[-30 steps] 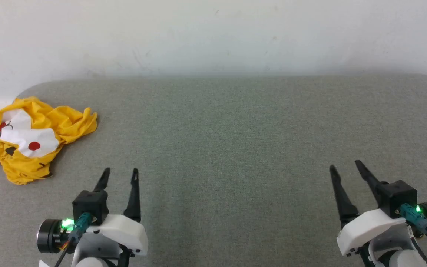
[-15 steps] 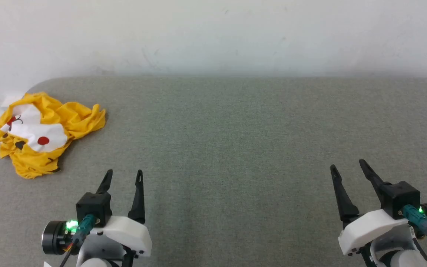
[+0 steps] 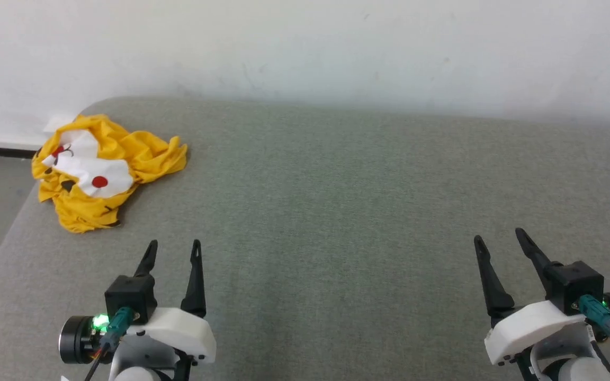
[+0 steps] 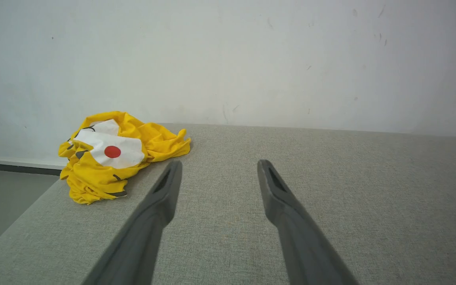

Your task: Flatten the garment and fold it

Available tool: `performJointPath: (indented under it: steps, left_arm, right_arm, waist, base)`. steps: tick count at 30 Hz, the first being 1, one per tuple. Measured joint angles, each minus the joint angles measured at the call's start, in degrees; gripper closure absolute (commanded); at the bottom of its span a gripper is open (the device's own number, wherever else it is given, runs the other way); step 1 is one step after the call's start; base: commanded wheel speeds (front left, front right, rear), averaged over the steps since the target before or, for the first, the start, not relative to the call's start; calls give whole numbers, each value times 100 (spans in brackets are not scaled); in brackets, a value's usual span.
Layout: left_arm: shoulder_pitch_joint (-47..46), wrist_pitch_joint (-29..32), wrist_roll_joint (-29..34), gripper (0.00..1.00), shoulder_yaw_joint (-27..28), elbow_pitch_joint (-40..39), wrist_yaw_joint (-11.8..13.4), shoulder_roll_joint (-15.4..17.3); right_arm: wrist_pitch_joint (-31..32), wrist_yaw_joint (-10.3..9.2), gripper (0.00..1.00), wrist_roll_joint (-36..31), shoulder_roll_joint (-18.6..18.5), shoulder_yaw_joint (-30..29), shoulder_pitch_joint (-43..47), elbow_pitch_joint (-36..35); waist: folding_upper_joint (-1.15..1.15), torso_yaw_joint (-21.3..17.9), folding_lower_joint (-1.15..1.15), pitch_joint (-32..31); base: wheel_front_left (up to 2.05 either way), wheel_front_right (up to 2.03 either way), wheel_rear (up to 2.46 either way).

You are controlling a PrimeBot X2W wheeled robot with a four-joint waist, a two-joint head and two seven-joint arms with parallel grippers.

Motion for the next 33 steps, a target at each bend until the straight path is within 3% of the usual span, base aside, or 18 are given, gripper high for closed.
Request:
performJointPath:
  steps: [33]
  left_arm:
    - [-51,-387,-292,0,12,122,236,1]
  right_arm:
    - [-367,0,0,186,2,23,-19,238]
  waist:
    - [0,1173,0,25]
  base:
    - [0,0,0]
